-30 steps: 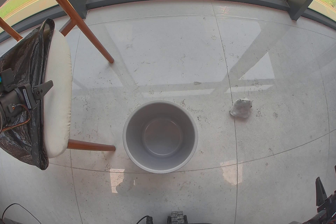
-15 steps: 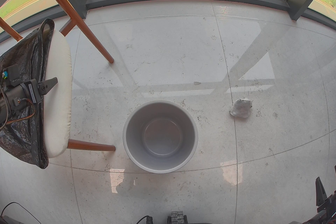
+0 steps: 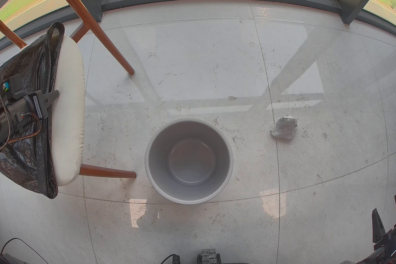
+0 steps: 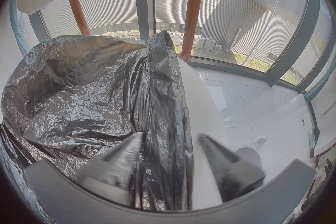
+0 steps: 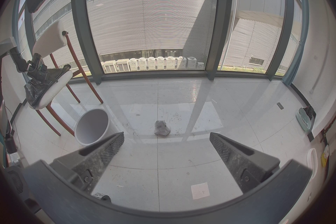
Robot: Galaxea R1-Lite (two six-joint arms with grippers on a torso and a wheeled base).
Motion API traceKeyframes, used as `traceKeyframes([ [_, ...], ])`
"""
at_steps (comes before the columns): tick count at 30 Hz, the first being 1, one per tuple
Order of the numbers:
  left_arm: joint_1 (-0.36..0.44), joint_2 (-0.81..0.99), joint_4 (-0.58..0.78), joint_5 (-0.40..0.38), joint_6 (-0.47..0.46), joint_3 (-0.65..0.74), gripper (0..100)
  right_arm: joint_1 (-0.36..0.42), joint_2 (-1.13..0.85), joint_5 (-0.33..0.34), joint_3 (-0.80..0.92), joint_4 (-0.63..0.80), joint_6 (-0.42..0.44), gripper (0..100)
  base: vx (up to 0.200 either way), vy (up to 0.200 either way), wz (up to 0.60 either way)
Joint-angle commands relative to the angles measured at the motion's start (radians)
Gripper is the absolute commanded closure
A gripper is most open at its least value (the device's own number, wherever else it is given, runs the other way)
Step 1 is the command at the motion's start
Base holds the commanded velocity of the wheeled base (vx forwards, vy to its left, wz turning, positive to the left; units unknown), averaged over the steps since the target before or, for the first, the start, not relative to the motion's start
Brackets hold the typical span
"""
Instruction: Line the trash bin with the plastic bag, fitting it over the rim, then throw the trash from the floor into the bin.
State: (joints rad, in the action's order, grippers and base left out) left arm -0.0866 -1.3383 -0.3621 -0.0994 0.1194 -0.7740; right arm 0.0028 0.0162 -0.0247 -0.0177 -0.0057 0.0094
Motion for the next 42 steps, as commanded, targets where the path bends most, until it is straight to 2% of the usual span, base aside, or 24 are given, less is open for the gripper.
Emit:
traceKeyframes([
  [1, 0.001, 0.002, 0.003, -0.003, 0.0, 0.004, 100, 0.0, -0.016, 0.0, 0.018, 0.0, 0.0, 0, 0.0, 0.0, 0.0],
  [13, 0.002, 0.016, 0.005, -0.033, 0.022, 0.009, 100, 0.0, -0.016, 0.0, 0.018, 0.0, 0.001, 0, 0.0, 0.0, 0.0],
  [18, -0.027, 0.024, 0.006, -0.12, 0.049, 0.01, 100, 0.0, -0.016, -0.001, 0.018, 0.0, 0.006, 0, 0.0, 0.0, 0.0],
  [19, -0.068, 0.024, 0.006, -0.171, 0.071, 0.01, 100, 0.0, -0.015, -0.003, 0.018, 0.0, 0.006, 0, 0.0, 0.0, 0.0],
  [23, -0.14, 0.019, 0.008, -0.273, 0.077, 0.013, 100, 0.0, -0.016, -0.003, 0.018, 0.0, 0.006, 0, 0.0, 0.0, 0.0],
  [29, -0.278, -0.042, 0.008, -0.468, 0.077, 0.016, 100, 0.0, -0.016, -0.003, 0.018, 0.0, 0.006, 0, 0.0, 0.0, 0.0],
  [30, -0.285, -0.044, 0.008, -0.477, 0.079, 0.016, 100, 0.0, -0.016, -0.003, 0.018, 0.0, 0.006, 0, 0.0, 0.0, 0.0],
  [33, -0.328, -0.071, 0.006, -0.574, 0.089, -0.002, 100, 0.0, -0.016, -0.003, 0.018, 0.0, 0.006, 0, 0.0, 0.0, 0.0],
  [37, -0.331, -0.056, 0.006, -0.68, 0.221, -0.033, 100, 0.0, -0.016, -0.003, 0.018, 0.0, 0.006, 0, 0.0, 0.0, 0.0],
  [42, -0.328, -0.018, 0.006, -0.717, 0.382, -0.053, 100, 0.0, -0.016, -0.001, 0.018, 0.0, 0.001, 0, 0.0, 0.0, 0.0],
])
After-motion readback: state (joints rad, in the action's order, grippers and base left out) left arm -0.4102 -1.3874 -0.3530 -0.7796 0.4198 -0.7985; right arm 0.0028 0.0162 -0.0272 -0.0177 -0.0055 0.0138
